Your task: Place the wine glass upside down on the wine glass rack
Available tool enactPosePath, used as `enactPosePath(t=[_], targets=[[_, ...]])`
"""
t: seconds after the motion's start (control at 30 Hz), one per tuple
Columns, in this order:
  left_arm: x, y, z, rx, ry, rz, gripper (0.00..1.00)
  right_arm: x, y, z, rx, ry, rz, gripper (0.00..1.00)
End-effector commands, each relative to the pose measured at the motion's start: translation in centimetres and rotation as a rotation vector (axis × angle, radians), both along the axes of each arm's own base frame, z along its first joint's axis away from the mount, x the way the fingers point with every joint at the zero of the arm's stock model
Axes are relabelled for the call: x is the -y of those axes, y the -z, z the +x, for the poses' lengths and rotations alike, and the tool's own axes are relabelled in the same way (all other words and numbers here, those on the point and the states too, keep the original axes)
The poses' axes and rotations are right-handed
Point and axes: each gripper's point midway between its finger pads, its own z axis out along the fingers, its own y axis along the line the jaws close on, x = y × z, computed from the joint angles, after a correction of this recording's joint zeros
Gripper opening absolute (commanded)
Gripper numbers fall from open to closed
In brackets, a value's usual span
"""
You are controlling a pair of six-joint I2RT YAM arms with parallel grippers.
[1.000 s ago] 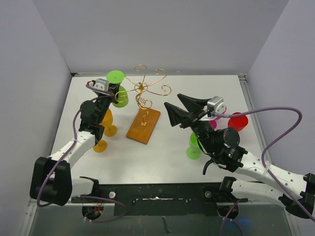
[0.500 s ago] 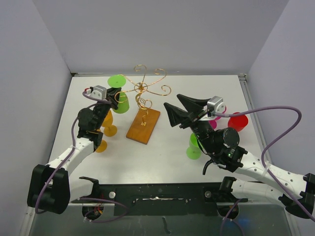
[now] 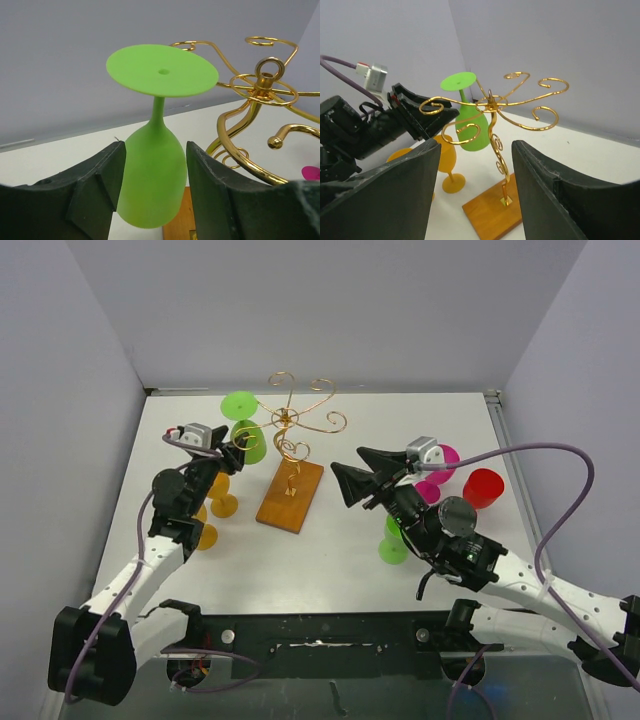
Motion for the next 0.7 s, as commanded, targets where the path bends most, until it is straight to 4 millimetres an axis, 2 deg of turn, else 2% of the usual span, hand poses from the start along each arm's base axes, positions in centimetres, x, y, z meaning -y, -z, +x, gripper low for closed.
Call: enactPosePath(t=[0.0,0.1,0.23,0.33,0.37,0.43,0.53,0.67], targets=[[-1.1,-1.1,-1.1,0.011,-0.044,-0.013,0.49,1.1,0.2,0.2,-0.066,0.036,-0.003,0.59],[-2.2,-0.7,-1.8,-0.016,-0.092,-0.017,0.49,1.5,1.4,0.4,-0.124,0.063,-0.041,0.59],[-4.6,-0.1,-3.1,-0.058,-0.207,-0.03,0.49,2.0,3.7,1.0,-0.24,0.116,-0.091,0.59],[-6.8,0.0,-4.3,-0.095,-0.312,-0.07,0.49,2.7,6.2,1.4,-0.347,0.176,-0.168,0.6],[-7.5,-0.2,-4.8,-0.111,-0.347,-0.088,0.49,3.1,7.6,1.4,-0.398,0.2,-0.217,0.6],[-8.2,-0.8,-5.7,-0.148,-0.373,-0.127,0.5,3.9,9.4,1.4,-0.485,0.244,-0.277,0.6],[-7.6,-2.2,-7.2,-0.188,-0.322,-0.11,0.53,5.4,11.8,1.2,-0.618,0.304,-0.349,0.61],[-4.4,-4.1,-8.9,-0.199,-0.128,-0.054,0.62,7.8,15.3,0.3,-0.787,0.377,-0.41,0.6]])
